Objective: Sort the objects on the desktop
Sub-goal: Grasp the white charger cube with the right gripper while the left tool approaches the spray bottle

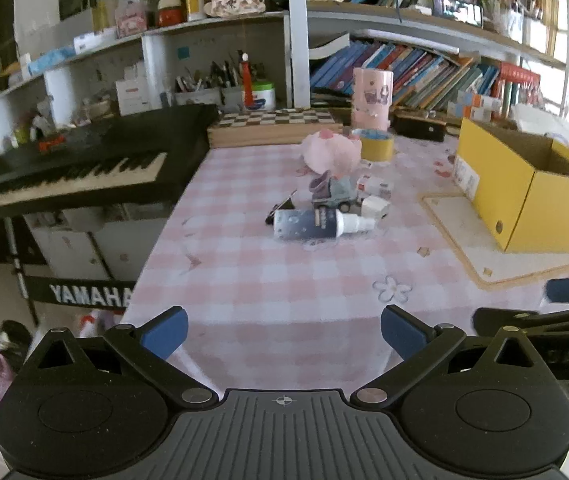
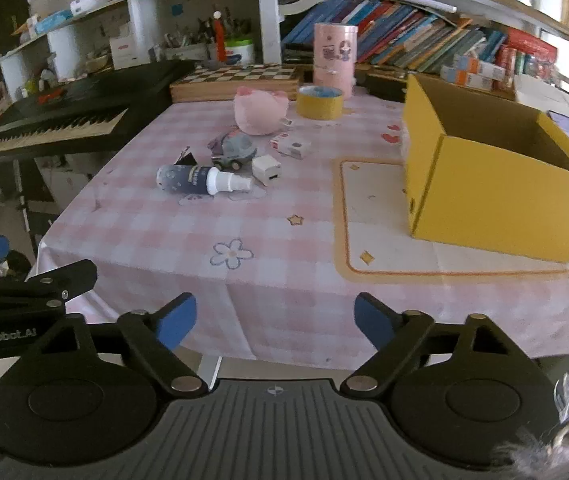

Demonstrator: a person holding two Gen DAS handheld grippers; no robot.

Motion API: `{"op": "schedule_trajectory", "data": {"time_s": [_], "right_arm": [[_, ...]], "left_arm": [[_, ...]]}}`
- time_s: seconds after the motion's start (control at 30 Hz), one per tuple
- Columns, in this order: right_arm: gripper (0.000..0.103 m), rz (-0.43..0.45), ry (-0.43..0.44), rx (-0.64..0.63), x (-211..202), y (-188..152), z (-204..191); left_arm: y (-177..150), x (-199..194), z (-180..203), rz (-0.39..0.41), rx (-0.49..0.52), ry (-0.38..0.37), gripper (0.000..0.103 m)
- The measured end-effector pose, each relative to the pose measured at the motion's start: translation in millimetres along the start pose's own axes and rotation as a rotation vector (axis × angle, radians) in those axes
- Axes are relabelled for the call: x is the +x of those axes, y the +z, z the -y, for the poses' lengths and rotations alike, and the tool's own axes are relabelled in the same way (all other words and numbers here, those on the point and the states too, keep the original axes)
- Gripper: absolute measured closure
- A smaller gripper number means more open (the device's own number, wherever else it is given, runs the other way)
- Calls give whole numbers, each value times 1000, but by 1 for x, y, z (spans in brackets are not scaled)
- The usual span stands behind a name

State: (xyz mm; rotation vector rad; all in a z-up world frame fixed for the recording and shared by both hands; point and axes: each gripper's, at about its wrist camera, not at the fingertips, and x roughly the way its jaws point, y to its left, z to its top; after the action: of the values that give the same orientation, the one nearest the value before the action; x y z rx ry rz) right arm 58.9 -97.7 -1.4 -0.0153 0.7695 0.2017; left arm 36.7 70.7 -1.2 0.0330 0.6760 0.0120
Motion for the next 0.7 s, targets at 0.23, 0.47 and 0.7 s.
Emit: {"op": "schedule_trajectory", "data": {"time_s": [0.23, 0.47, 0.7], "right_arm": [[34, -13, 25, -28, 25, 23, 3], [36, -25, 43, -50, 51, 47, 14], [36, -38, 71, -66, 75, 69, 26]], "left_arm": [[14, 22, 5, -7, 6, -4, 0], [31, 48, 7, -34, -18, 19, 0], [45, 67, 13, -51, -22, 48, 0]]}}
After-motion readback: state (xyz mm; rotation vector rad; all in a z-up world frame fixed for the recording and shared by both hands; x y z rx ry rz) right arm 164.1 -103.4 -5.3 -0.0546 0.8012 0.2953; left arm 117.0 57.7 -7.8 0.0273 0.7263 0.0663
